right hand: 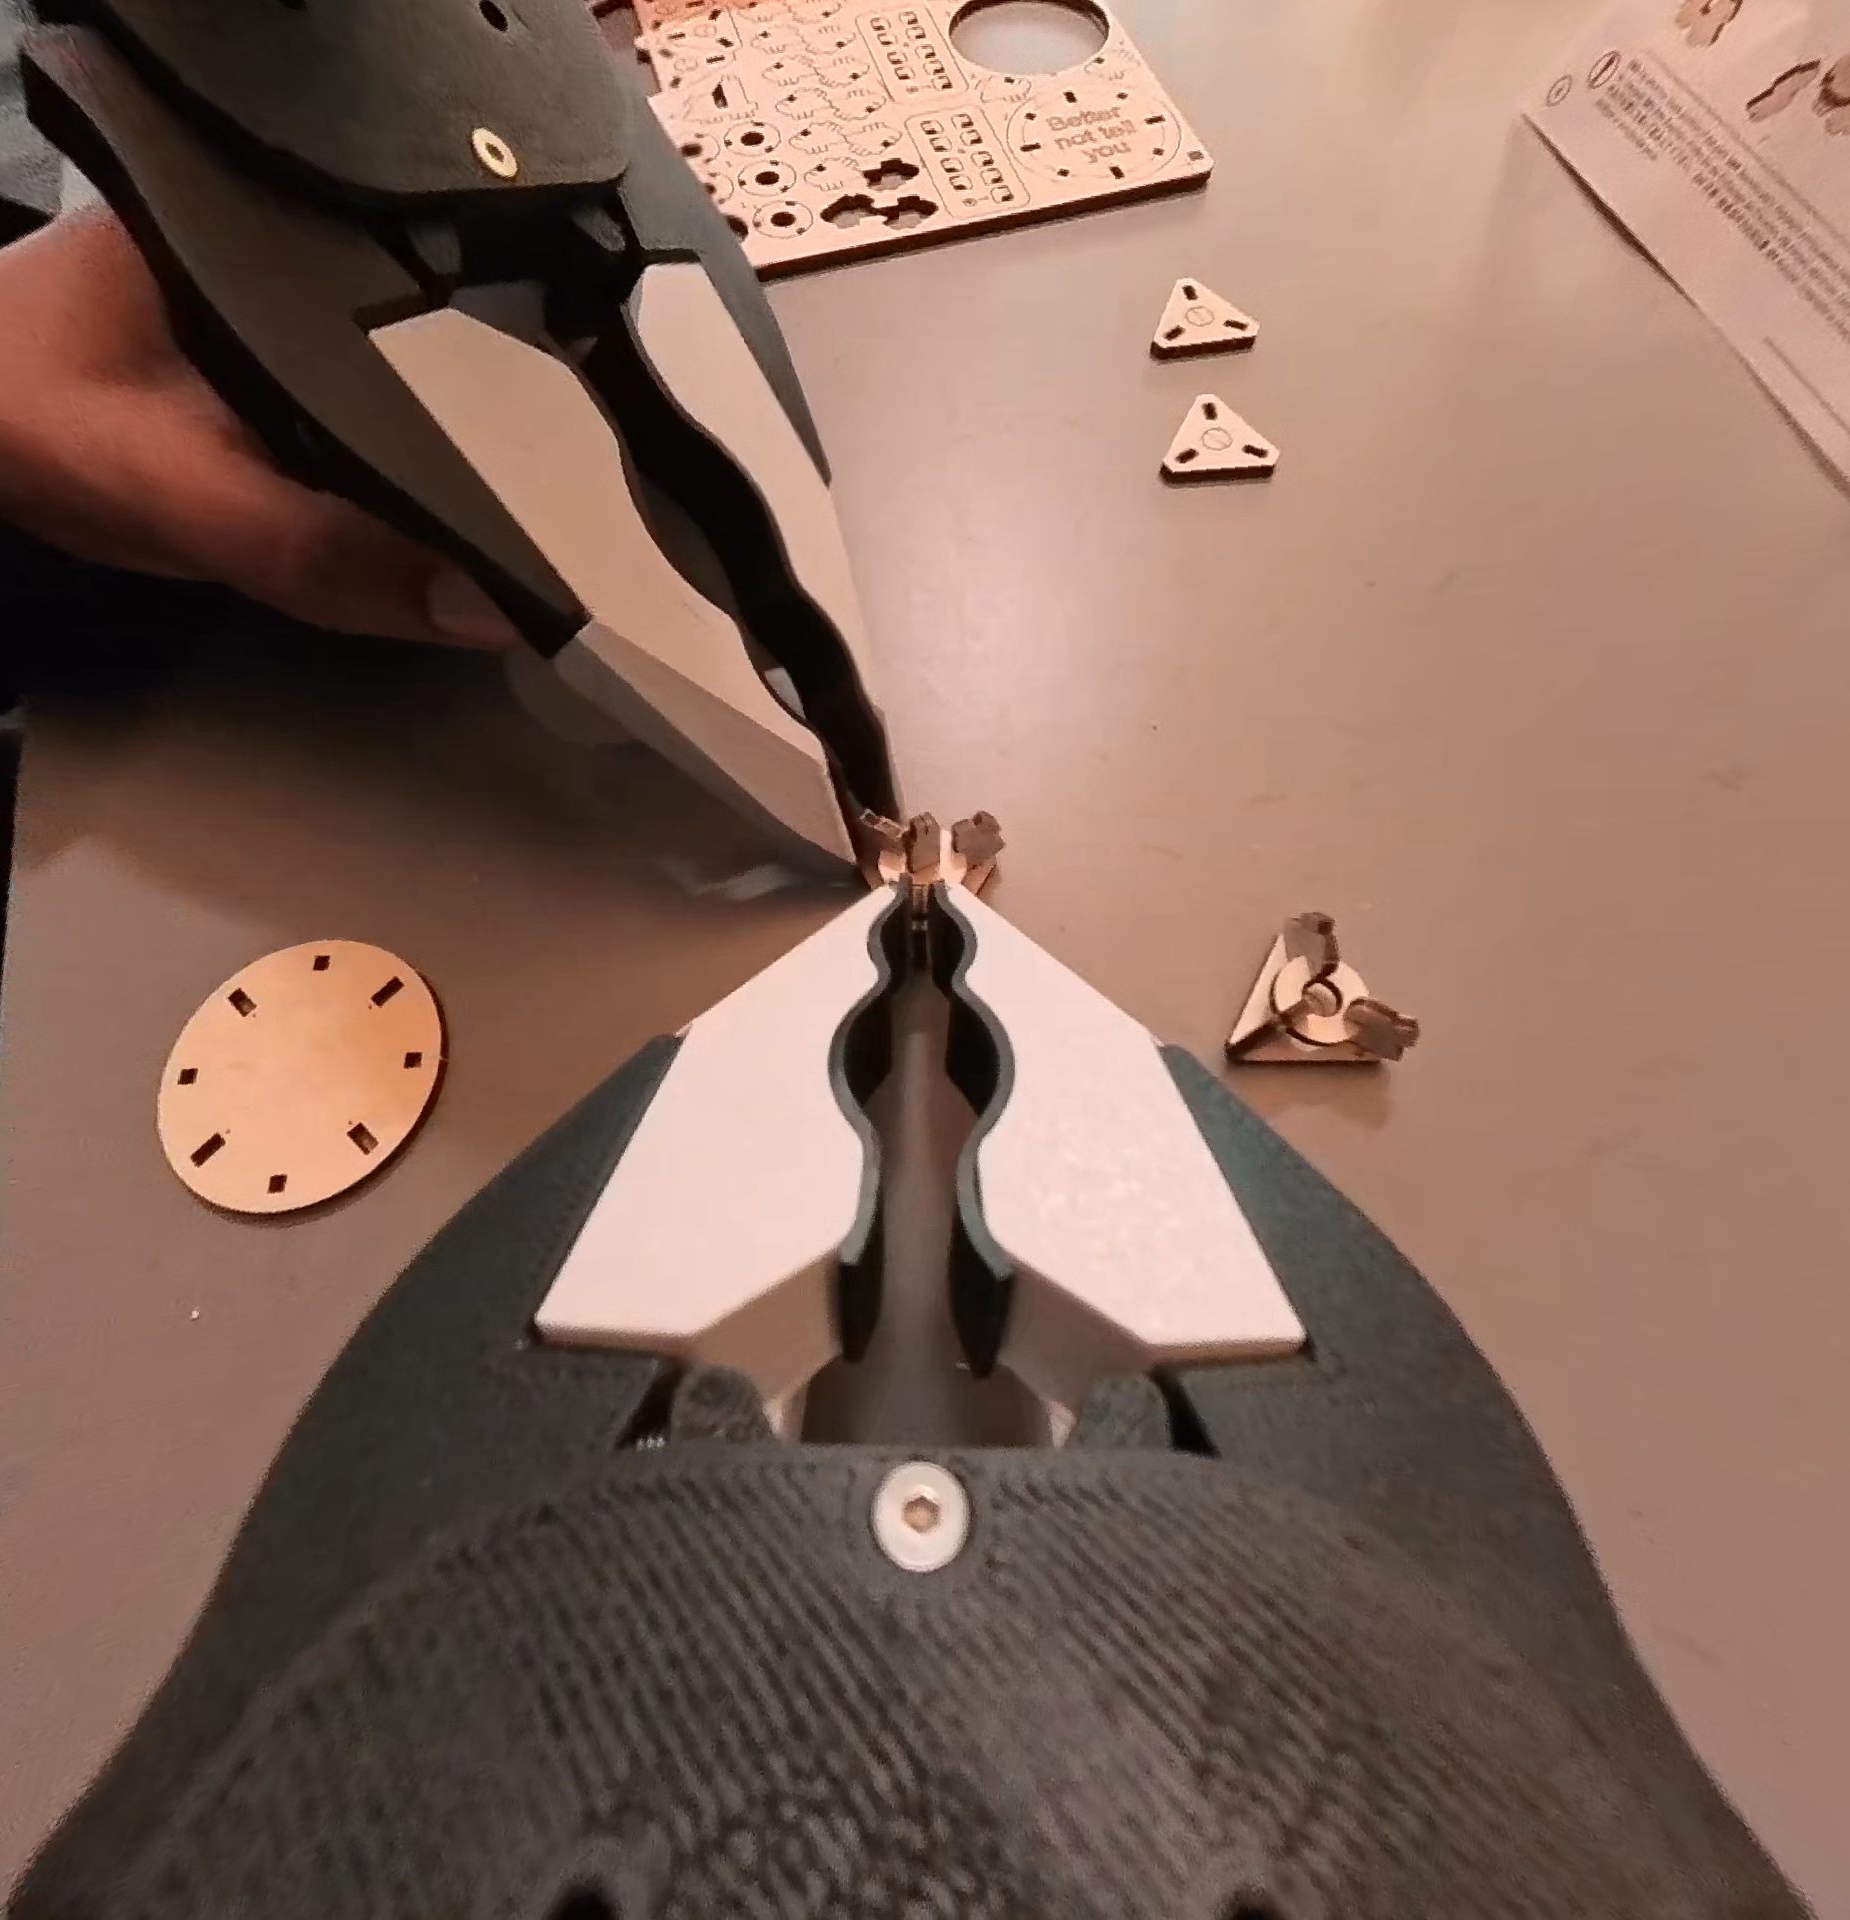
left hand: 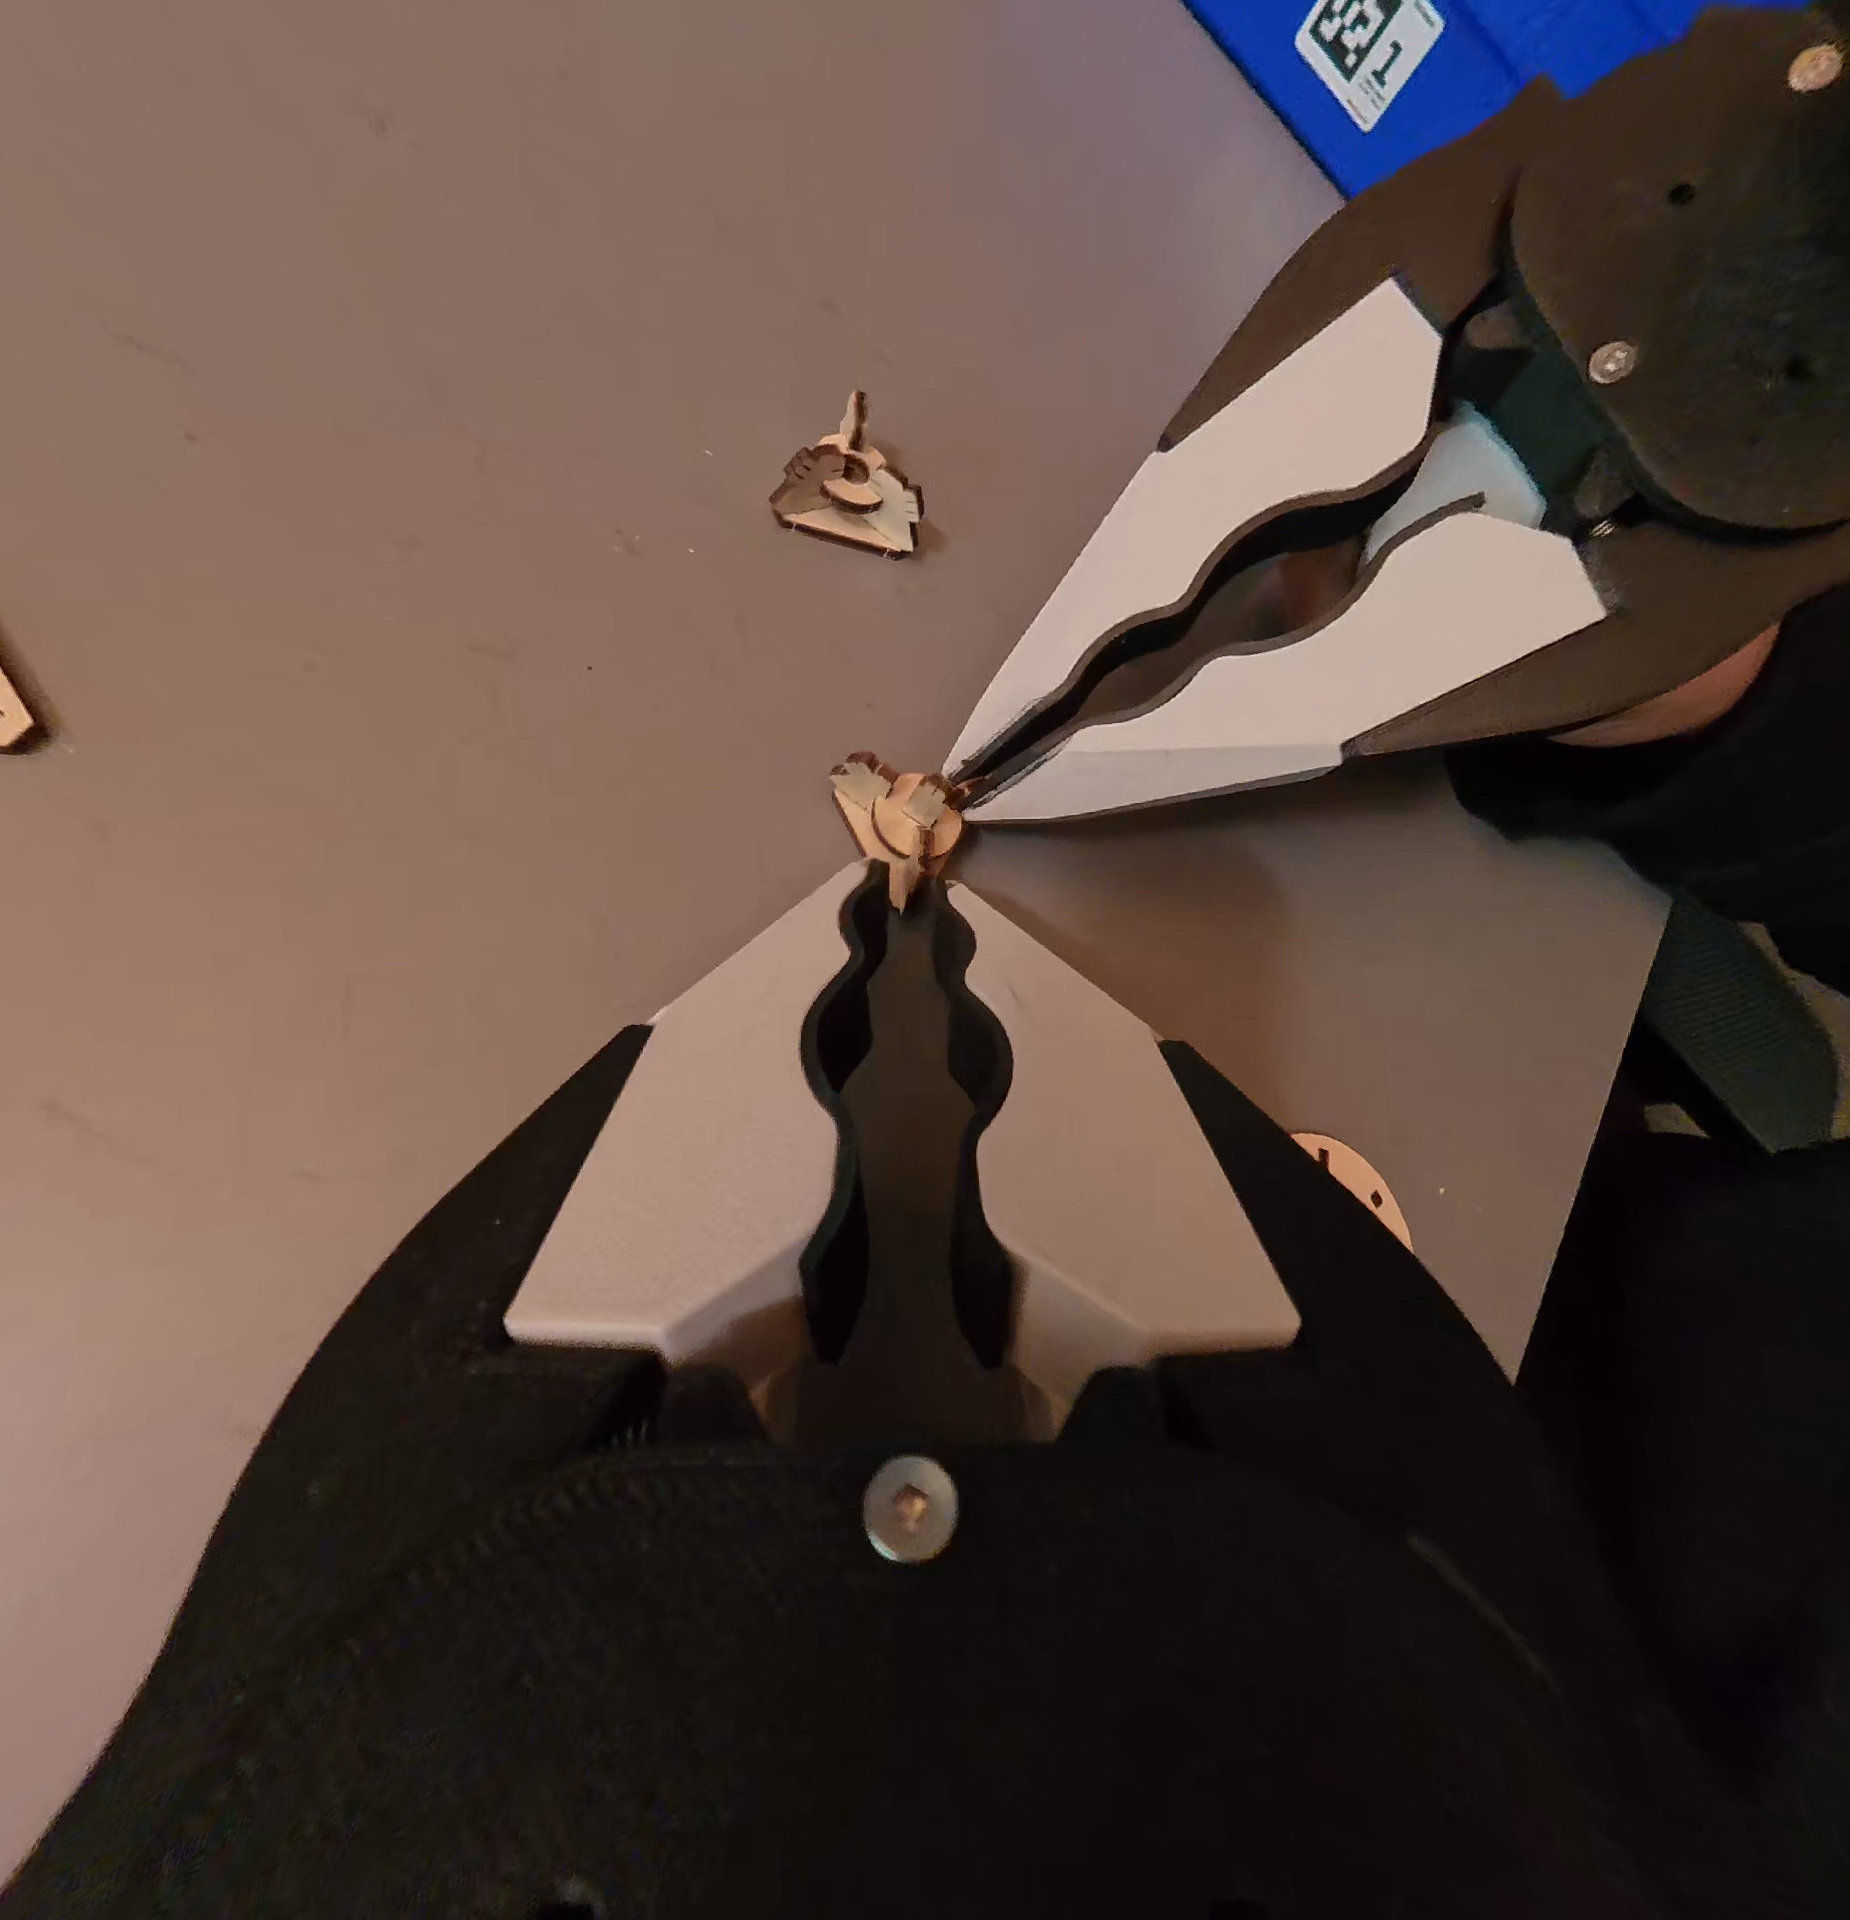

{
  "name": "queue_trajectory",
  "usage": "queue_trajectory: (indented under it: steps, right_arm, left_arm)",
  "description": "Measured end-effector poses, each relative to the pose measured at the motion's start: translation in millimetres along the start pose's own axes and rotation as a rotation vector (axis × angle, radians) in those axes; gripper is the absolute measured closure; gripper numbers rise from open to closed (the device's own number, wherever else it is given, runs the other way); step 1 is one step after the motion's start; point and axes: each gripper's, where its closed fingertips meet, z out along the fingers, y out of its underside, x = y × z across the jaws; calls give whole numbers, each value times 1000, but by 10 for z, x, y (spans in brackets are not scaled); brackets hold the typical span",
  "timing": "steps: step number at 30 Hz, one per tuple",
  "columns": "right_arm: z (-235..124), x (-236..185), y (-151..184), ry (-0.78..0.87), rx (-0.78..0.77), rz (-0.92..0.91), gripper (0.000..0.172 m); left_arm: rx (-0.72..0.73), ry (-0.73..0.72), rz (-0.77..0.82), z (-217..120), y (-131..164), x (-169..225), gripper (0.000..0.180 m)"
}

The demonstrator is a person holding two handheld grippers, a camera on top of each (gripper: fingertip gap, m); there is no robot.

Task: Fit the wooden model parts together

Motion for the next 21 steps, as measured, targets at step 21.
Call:
queue_trajectory:
  steps: [21]
  right_arm:
    - [0, 1, -1, -6, 0, 19, 171]
  left_arm:
    - [41, -45, 70, -3, -78, 18, 179]
